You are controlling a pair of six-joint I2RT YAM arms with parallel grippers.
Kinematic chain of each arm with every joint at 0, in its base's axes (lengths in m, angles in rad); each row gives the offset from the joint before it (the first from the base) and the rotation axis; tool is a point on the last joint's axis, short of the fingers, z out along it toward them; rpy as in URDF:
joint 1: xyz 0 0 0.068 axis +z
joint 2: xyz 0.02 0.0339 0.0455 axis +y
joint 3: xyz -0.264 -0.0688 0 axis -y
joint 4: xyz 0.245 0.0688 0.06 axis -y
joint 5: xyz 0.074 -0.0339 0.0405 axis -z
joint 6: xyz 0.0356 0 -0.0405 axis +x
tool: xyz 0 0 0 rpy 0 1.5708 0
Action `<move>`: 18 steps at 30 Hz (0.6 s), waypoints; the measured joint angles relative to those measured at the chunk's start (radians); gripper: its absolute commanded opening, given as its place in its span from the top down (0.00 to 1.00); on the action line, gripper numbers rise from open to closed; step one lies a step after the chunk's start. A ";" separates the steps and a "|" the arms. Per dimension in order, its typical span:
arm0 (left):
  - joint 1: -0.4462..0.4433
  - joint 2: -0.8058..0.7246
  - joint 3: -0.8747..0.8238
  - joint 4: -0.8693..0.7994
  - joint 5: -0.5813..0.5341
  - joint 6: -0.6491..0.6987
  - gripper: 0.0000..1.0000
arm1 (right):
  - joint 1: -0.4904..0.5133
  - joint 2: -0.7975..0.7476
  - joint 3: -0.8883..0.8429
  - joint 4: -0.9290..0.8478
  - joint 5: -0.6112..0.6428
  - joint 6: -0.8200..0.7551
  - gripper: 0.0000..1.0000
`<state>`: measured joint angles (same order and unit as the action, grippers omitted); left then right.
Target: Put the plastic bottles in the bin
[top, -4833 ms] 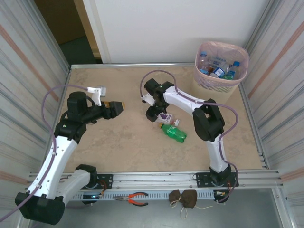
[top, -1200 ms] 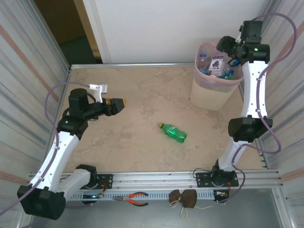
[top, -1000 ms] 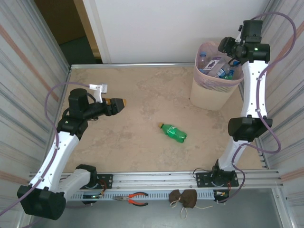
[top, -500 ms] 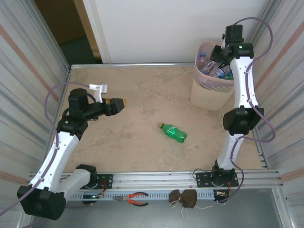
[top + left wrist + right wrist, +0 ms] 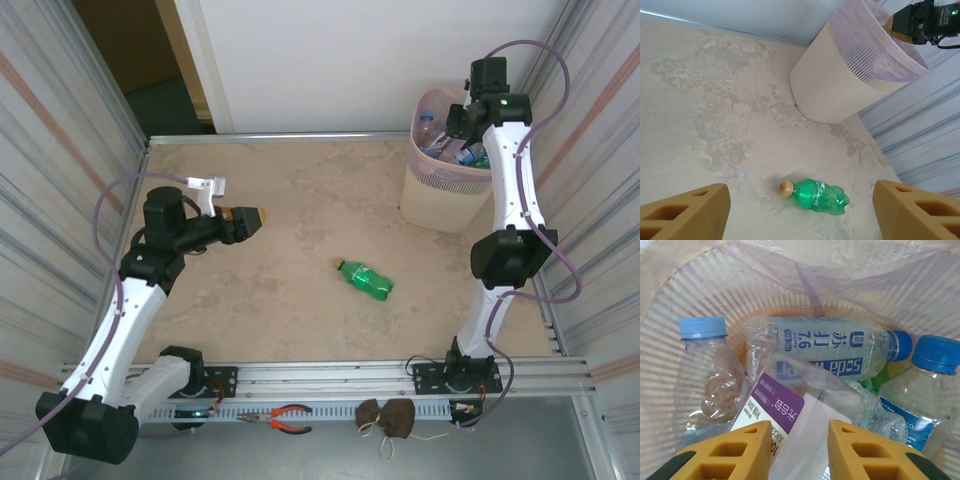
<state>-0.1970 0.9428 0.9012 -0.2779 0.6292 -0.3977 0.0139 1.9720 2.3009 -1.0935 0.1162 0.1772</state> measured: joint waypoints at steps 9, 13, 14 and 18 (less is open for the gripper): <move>0.000 -0.024 0.000 0.000 0.000 0.000 0.24 | 0.035 -0.002 0.058 -0.126 0.054 -0.022 0.66; 0.000 -0.026 0.000 0.004 0.000 -0.004 0.24 | 0.043 -0.003 0.061 -0.156 0.072 -0.033 0.65; 0.000 -0.026 0.000 0.006 0.000 -0.005 0.24 | 0.043 -0.003 0.061 -0.158 0.073 -0.033 0.66; 0.000 -0.026 -0.001 0.020 0.001 -0.005 0.24 | 0.043 -0.003 0.063 -0.164 0.073 -0.033 0.66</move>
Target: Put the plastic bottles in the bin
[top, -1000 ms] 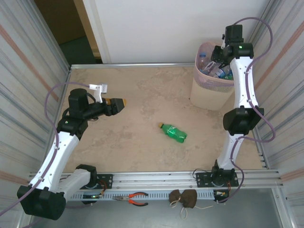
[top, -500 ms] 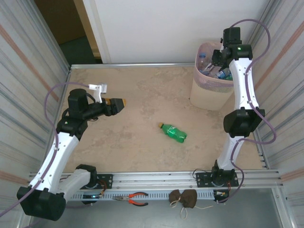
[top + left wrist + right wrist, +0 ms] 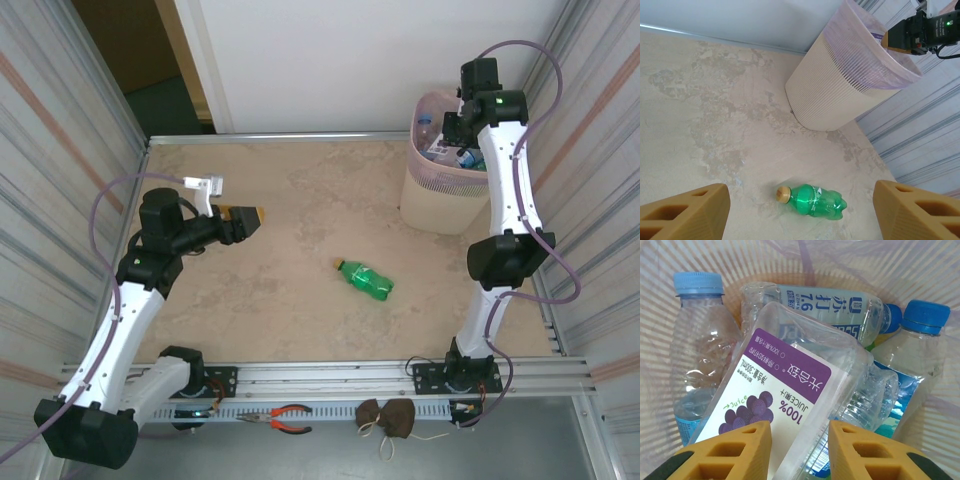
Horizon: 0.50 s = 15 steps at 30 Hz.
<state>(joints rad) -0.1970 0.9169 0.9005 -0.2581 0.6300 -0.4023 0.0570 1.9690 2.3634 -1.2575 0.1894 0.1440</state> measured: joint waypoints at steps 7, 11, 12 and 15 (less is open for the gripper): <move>0.000 0.000 0.000 0.002 0.004 -0.004 0.24 | 0.000 -0.036 0.000 -0.026 -0.011 0.002 0.60; 0.000 0.000 -0.006 0.012 0.006 -0.007 0.24 | 0.008 -0.105 0.000 -0.026 -0.034 0.003 0.60; 0.000 0.000 -0.008 0.016 0.006 -0.008 0.24 | 0.013 -0.125 0.000 -0.026 -0.038 0.003 0.59; 0.000 0.001 -0.009 0.024 0.006 -0.011 0.25 | 0.048 -0.198 -0.025 -0.019 -0.056 0.003 0.59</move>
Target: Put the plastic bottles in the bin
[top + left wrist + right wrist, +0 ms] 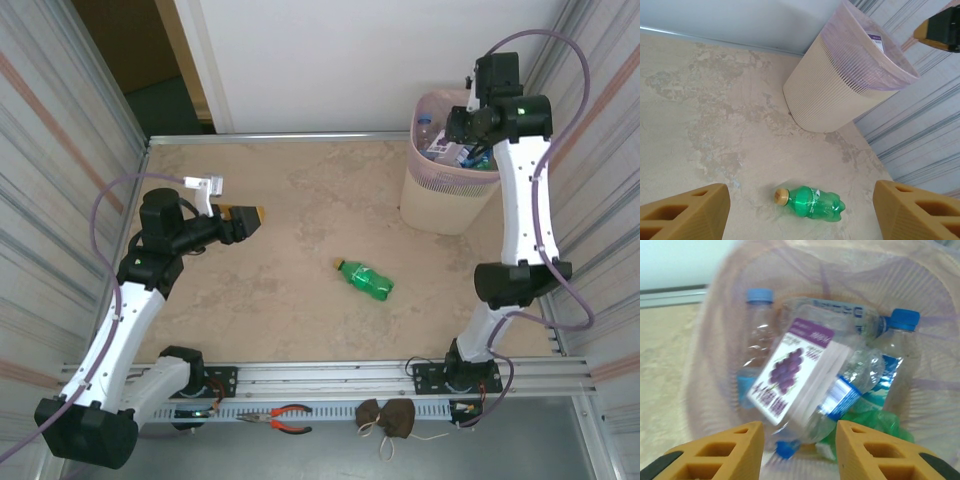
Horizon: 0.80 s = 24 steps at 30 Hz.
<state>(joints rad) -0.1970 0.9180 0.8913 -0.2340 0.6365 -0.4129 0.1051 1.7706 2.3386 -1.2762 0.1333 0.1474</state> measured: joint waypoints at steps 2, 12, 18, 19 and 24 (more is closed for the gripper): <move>0.000 0.000 0.000 0.001 0.000 0.000 0.24 | 0.039 -0.057 -0.046 0.013 -0.016 -0.001 0.58; 0.001 0.018 0.027 -0.053 0.059 0.131 0.25 | 0.323 -0.296 -0.520 0.177 -0.093 -0.039 0.54; 0.001 0.021 0.143 -0.178 0.152 0.397 0.24 | 0.483 -0.385 -0.780 0.303 -0.116 -0.111 0.52; 0.001 0.017 0.149 -0.190 0.162 0.440 0.24 | 0.499 -0.394 -0.811 0.322 -0.120 -0.117 0.52; 0.001 -0.029 0.113 -0.180 0.180 0.542 0.24 | 0.557 -0.411 -0.938 0.393 -0.152 -0.153 0.48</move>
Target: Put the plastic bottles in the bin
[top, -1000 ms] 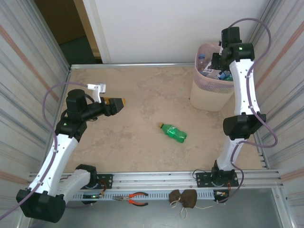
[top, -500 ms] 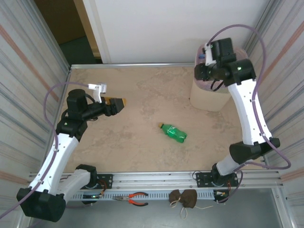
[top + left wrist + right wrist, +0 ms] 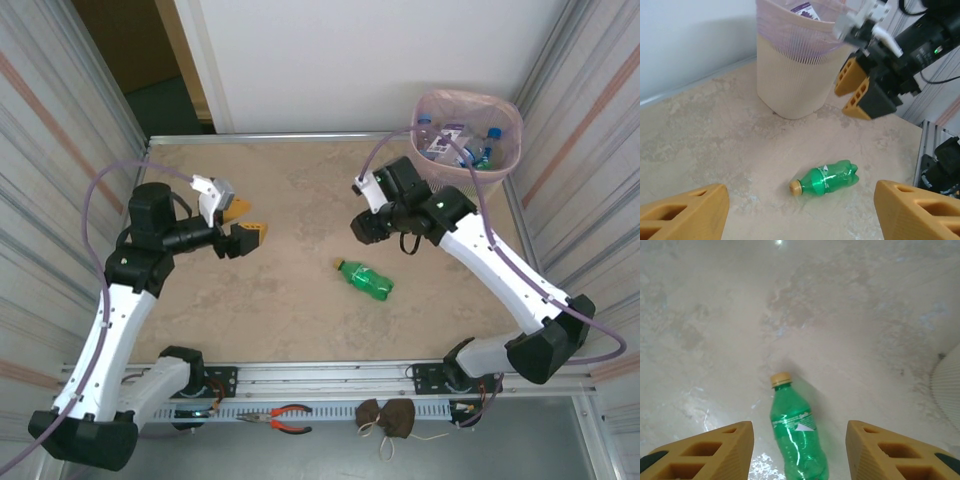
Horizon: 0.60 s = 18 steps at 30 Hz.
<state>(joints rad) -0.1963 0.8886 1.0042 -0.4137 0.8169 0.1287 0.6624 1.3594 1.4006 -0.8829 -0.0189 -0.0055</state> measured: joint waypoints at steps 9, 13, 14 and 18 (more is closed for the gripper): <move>0.000 -0.139 -0.180 0.166 -0.063 0.008 0.22 | 0.104 0.109 -0.118 0.055 -0.007 -0.081 0.47; 0.001 -0.154 -0.183 0.186 -0.104 0.008 0.22 | 0.117 0.221 -0.123 0.064 0.015 -0.087 0.46; 0.001 -0.159 -0.183 0.186 -0.112 0.007 0.22 | 0.119 0.250 -0.122 0.066 0.021 -0.087 0.45; 0.001 -0.173 -0.195 0.204 -0.140 0.001 0.22 | 0.124 0.362 -0.106 0.066 0.036 -0.085 0.37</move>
<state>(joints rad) -0.1955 0.7155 0.8089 -0.2100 0.6773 0.1299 0.7864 1.7210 1.2949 -0.8173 0.0170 -0.0902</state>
